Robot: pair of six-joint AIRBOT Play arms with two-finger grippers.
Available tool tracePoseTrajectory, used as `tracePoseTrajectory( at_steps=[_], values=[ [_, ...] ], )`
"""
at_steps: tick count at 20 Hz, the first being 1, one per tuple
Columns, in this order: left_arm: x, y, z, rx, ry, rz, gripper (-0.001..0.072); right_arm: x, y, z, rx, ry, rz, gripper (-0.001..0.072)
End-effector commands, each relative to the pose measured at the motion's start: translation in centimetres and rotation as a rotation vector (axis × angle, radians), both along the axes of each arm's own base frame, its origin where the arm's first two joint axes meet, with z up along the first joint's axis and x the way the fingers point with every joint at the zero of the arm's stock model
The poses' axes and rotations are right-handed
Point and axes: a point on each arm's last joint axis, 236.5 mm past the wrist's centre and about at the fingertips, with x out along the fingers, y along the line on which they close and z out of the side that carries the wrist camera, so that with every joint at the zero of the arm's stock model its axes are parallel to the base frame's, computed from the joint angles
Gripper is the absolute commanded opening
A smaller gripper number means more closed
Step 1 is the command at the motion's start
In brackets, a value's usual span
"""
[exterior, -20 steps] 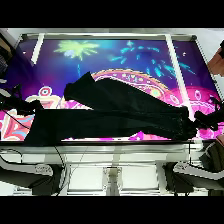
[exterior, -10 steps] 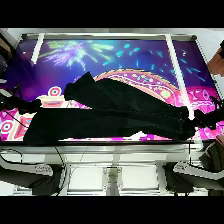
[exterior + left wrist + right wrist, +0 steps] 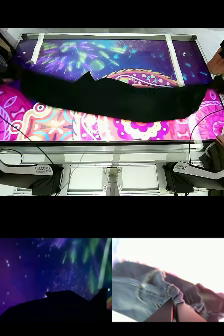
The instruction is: Fold the clothes and pants, and hang the long-sleeved shirts on hangers.
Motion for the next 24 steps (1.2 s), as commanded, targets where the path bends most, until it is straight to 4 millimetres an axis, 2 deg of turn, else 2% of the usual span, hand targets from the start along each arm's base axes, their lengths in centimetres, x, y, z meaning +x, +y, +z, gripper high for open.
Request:
tracePoseTrajectory(
  at_steps=[1, 2, 3, 4, 6, 9, 12, 14, 17, 19, 20, 21, 24],
  values=[
    [0.8, 1.7, 9.5, -0.028, -0.220, 0.044, 0.0032, 2.4, -0.9, 10.2, -0.137, -0.247, -0.004, 0.0014],
    [0.4, 2.3, 10.8, -0.049, -0.257, 0.057, 0.0032, 2.3, -1.1, 11.5, -0.177, -0.268, -0.001, 0.0014],
    [-0.3, 2.9, 11.3, -0.058, -0.268, 0.058, 0.0032, 1.9, -1.5, 11.8, -0.215, -0.254, -0.001, 0.0015],
    [-1.0, 3.2, 11.0, -0.051, -0.250, 0.042, 0.0032, 1.1, -2.0, 11.2, -0.253, -0.210, 0.000, 0.0015],
    [-3.1, 3.3, 9.2, -0.017, -0.177, -0.041, 0.0032, -0.6, -3.0, 8.8, -0.294, -0.092, 0.003, 0.0015],
    [-6.2, 3.3, 6.1, -0.019, -0.071, -0.137, 0.0032, -2.4, -3.1, 4.9, -0.285, 0.030, 0.026, 0.0015],
    [-10.0, 2.4, 1.3, -0.070, 0.054, -0.234, 0.0031, -4.9, -2.2, -1.0, -0.263, 0.126, 0.038, 0.0015],
    [-12.9, 2.2, -2.9, -0.133, 0.127, -0.218, 0.0032, -7.5, -1.8, -5.7, -0.270, 0.181, 0.016, 0.0015],
    [-17.0, 1.1, -7.4, -0.177, 0.163, -0.227, 0.0032, -14.1, -3.3, -11.9, -0.265, 0.295, -0.091, 0.0014],
    [-19.3, 1.1, -9.2, -0.192, 0.167, -0.197, 0.0033, -18.4, -5.0, -13.8, -0.239, 0.362, -0.189, 0.0015],
    [-20.2, 1.2, -9.8, -0.198, 0.172, -0.181, 0.0033, -19.9, -6.0, -14.3, -0.212, 0.371, -0.276, 0.0015],
    [-21.3, 1.2, -10.3, -0.202, 0.186, -0.177, 0.0033, -20.8, -6.8, -14.6, -0.181, 0.370, -0.350, 0.0015],
    [-25.2, 2.8, -12.3, -0.185, 0.300, -0.131, 0.0033, -24.1, -8.1, -16.0, -0.183, 0.466, -0.415, 0.0015]
  ],
)
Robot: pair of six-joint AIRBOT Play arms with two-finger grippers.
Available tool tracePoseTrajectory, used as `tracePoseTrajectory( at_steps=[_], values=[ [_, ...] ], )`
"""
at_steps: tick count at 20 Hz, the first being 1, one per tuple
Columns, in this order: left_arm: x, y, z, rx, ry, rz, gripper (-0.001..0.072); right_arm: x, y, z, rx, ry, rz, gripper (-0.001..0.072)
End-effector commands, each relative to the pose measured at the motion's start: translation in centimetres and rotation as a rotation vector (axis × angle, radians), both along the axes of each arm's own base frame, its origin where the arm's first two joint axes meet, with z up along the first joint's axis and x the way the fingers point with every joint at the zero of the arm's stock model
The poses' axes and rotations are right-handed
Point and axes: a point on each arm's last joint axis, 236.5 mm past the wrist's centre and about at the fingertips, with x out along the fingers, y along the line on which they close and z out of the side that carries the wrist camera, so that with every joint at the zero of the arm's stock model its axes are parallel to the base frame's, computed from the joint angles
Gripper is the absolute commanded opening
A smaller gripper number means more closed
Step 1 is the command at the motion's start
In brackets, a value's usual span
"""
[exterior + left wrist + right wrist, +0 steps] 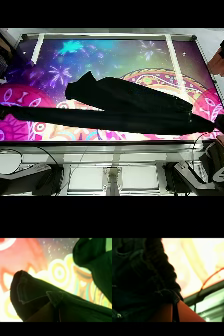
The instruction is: Fold the clothes and pants, and hang the long-sleeved shirts on hangers.
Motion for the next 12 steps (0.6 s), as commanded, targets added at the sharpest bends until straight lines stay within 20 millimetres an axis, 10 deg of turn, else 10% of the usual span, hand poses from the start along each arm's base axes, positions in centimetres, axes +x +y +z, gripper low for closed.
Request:
tracePoseTrajectory(
  at_steps=[1, 9, 12],
  values=[
    [-4.7, 1.5, -2.8, 0.037, 0.123, 0.039, 0.0033, -5.2, -2.1, -2.5, -0.024, 0.124, -0.134, 0.0016],
    [-7.5, 1.7, -5.0, 0.047, 0.238, 0.028, 0.0042, -9.7, -1.7, -5.6, 0.008, 0.316, -0.150, 0.0133],
    [-7.0, 1.6, -4.6, 0.035, 0.211, 0.036, 0.0250, -9.8, -1.9, -5.6, 0.000, 0.319, -0.151, 0.0265]
  ],
)
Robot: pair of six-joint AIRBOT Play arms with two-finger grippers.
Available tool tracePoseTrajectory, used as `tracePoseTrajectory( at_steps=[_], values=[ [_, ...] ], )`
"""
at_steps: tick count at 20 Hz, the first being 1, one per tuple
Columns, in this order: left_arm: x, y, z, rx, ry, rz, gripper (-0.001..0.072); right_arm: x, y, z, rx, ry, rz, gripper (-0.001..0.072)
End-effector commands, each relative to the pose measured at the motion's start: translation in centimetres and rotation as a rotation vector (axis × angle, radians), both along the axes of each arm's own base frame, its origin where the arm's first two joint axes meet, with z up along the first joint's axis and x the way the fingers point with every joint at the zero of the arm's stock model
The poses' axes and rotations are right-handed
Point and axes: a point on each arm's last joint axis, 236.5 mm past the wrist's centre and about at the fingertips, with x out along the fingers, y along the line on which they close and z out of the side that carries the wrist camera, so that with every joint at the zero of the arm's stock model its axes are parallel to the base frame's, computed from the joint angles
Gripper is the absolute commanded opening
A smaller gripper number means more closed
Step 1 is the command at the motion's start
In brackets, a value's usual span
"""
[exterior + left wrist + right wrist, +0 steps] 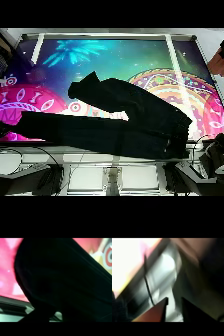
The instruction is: Fold the clothes and pants, and hang the long-sleeved shirts on hangers.
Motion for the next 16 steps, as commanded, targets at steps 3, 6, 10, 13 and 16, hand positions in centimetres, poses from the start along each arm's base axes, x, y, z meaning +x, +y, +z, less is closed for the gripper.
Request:
tracePoseTrajectory(
  at_steps=[3, 6, 10, 13, 16],
  values=[
    [3.6, -0.6, 2.8, -0.068, -0.175, 0.052, 0.0255, 0.0, -0.6, 0.3, -0.017, 0.001, -0.009, 0.0378],
    [8.6, -1.0, 7.5, -0.058, -0.376, 0.026, 0.0335, 1.9, -2.0, 2.3, -0.059, -0.075, -0.023, 0.0379],
    [15.2, -1.9, 12.6, 0.095, -0.472, -0.037, 0.0400, 6.7, -3.2, 5.4, -0.088, -0.284, -0.070, 0.0379],
    [21.0, -5.0, 15.2, 0.183, -0.558, -0.072, 0.0447, 9.5, -3.2, 6.6, -0.078, -0.406, -0.094, 0.0378],
    [26.7, -12.2, 13.0, 0.149, -0.567, -0.170, 0.0494, 11.6, -2.0, 6.7, -0.082, -0.414, -0.018, 0.0379]
  ],
)
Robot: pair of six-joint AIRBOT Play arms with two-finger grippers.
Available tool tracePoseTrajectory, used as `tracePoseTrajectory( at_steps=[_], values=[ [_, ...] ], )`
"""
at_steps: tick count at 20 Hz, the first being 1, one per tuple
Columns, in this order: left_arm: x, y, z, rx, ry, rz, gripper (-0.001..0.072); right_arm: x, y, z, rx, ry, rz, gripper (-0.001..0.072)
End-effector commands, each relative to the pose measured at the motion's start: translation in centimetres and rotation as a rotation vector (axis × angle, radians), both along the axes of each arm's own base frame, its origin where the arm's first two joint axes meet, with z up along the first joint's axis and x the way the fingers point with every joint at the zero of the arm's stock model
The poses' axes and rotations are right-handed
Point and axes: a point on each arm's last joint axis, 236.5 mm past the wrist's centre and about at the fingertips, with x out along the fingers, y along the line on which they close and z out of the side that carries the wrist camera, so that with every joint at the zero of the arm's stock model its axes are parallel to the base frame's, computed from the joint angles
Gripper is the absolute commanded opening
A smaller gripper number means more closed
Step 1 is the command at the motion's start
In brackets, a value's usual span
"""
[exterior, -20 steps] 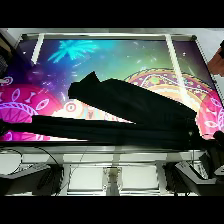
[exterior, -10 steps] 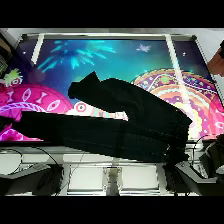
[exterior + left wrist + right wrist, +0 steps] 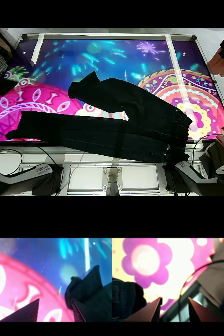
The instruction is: Fold the clothes and pants, and hang the long-sleeved shirts on hangers.
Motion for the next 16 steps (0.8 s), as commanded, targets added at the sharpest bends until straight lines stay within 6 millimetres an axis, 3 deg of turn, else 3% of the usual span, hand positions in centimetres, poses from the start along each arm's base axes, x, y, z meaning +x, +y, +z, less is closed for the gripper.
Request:
tracePoseTrajectory(
  at_steps=[1, 4, 6, 9, 16],
  values=[
    [6.5, -7.9, -1.6, -0.001, -0.024, -0.091, 0.0494, 3.4, 1.2, 0.9, -0.014, -0.064, 0.066, 0.0379],
    [9.7, -16.4, -7.8, -0.092, 0.106, -0.234, 0.0502, 6.2, 3.5, 1.0, -0.026, -0.072, 0.170, 0.0378],
    [10.6, -19.8, -11.4, -0.074, 0.186, -0.296, 0.0567, 7.7, 4.8, 1.0, -0.039, -0.075, 0.230, 0.0378],
    [11.3, -20.2, -15.3, 0.018, 0.305, -0.283, 0.0584, 9.1, 6.3, 1.1, -0.047, -0.079, 0.291, 0.0378],
    [11.9, -19.4, -17.7, 0.047, 0.350, -0.257, 0.0583, 9.9, 7.6, 1.1, -0.043, -0.081, 0.335, 0.0377]
  ],
)
